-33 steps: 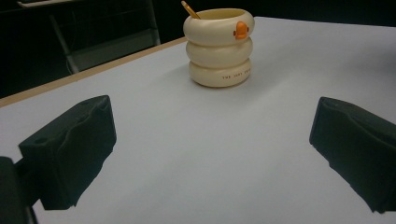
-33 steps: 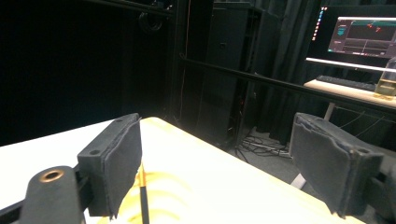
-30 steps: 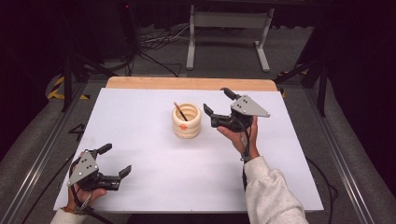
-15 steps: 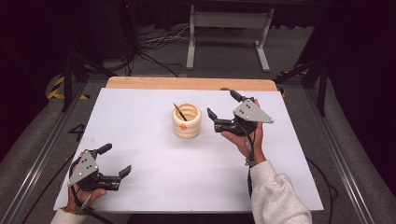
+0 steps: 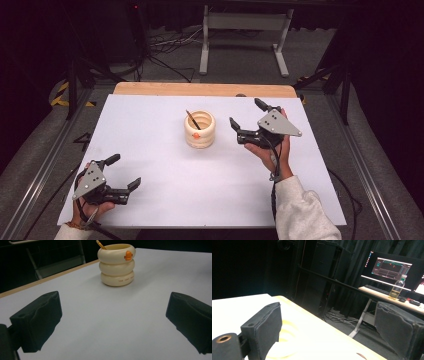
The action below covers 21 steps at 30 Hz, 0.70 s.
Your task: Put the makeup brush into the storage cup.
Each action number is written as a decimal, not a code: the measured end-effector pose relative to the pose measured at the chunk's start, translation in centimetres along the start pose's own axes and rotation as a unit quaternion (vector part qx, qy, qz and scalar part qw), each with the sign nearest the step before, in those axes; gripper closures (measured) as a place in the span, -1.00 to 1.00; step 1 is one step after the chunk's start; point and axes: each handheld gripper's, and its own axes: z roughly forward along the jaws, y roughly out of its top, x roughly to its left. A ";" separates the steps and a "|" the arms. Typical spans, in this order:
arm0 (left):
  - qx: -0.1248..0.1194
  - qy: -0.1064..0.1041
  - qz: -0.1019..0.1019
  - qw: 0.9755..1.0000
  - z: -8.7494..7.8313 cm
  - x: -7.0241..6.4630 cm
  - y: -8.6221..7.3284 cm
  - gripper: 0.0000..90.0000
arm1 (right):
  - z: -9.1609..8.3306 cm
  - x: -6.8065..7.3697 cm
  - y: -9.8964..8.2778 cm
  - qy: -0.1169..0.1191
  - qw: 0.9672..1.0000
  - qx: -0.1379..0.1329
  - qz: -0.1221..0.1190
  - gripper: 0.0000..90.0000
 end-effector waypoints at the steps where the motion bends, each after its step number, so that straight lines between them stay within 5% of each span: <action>1: -0.001 -0.001 0.000 1.000 0.0 0.0 0.0 -0.97 | -0.2 -0.1 0.0 -0.002 1.000 0.000 0.000 -0.80; 21: 0.001 0.001 0.003 1.000 0.2 -0.2 0.0 -0.98 | -3.0 -0.6 -1.2 -0.023 0.999 0.018 -0.016 -0.79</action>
